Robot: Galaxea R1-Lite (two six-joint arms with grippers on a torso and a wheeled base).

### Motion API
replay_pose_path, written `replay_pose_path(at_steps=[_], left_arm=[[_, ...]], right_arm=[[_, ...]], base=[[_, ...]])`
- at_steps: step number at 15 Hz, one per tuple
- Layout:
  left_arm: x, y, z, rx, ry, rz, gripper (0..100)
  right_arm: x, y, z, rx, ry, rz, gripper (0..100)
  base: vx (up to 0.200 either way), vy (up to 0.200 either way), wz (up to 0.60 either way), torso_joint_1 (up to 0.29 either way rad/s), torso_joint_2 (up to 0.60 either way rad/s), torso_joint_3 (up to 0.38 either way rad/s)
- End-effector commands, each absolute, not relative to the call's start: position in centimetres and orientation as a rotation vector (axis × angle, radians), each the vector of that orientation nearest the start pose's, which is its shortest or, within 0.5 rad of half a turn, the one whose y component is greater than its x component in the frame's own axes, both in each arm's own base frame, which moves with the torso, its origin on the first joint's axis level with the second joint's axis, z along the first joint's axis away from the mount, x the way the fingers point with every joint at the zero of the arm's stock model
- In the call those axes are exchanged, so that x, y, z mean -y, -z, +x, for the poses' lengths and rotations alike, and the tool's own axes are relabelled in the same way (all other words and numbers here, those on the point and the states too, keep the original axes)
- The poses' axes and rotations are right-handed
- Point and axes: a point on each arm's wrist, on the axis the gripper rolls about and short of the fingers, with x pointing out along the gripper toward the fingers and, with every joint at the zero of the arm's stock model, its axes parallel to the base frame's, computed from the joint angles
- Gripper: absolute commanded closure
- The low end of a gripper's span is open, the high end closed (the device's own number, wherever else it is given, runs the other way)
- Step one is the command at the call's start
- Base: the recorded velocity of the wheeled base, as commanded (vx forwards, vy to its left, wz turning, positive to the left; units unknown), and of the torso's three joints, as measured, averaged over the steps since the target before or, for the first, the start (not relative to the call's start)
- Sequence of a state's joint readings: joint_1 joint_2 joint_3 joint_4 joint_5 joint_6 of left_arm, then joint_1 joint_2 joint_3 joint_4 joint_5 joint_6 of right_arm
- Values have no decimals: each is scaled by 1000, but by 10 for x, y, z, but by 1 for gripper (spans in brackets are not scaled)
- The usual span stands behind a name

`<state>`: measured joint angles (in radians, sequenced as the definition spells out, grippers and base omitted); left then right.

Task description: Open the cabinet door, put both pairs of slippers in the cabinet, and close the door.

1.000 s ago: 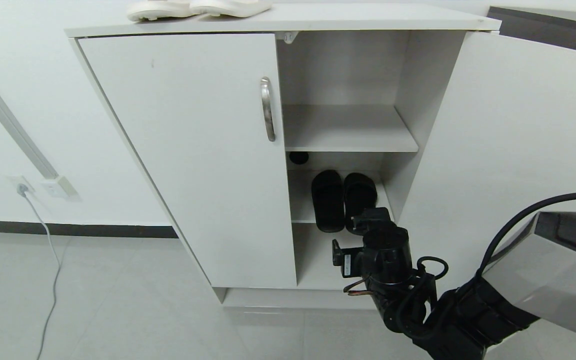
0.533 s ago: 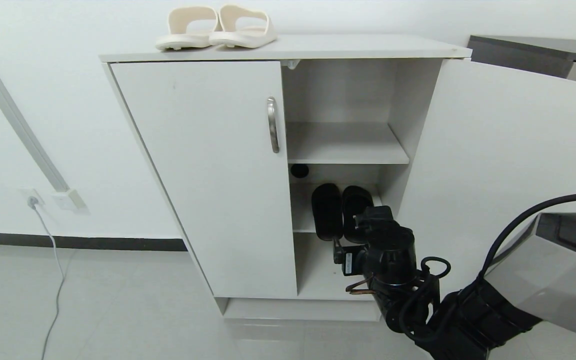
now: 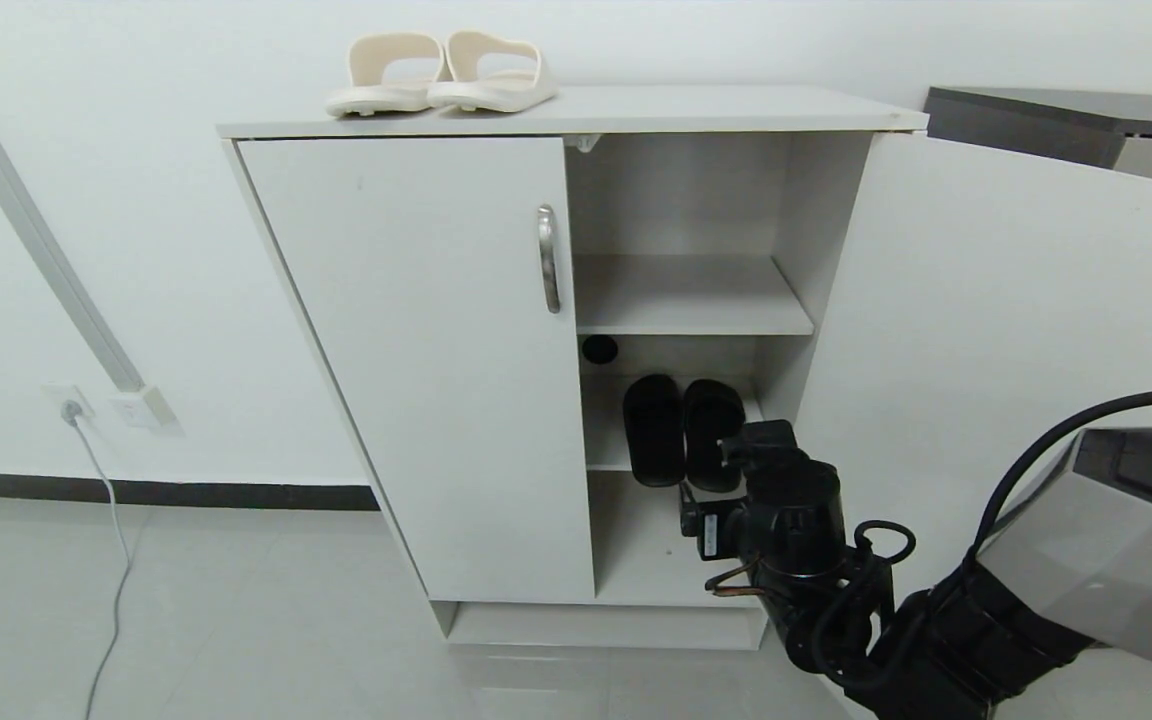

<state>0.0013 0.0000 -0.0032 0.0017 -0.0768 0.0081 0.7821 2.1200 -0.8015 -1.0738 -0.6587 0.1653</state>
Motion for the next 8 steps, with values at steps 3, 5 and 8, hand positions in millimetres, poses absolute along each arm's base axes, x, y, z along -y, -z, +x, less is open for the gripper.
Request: replay_pose_path(at_steps=[3,5,8], left_arm=[[2,-76,-23,0,75,8,100],[2,-76,-23,0,75,8,100],[2,-76,-23,0,75,8,100]], right_arm=[[-243,-80,272,-178,-104,-5,0],[-243,-76,273,-170,-104,-13,0],[-244,-76,273,-167,-106,-17,0]], base=[[0,200,0,1,4,5],[0,200,0,10,5,2],[0,200,0,-1,2,4]])
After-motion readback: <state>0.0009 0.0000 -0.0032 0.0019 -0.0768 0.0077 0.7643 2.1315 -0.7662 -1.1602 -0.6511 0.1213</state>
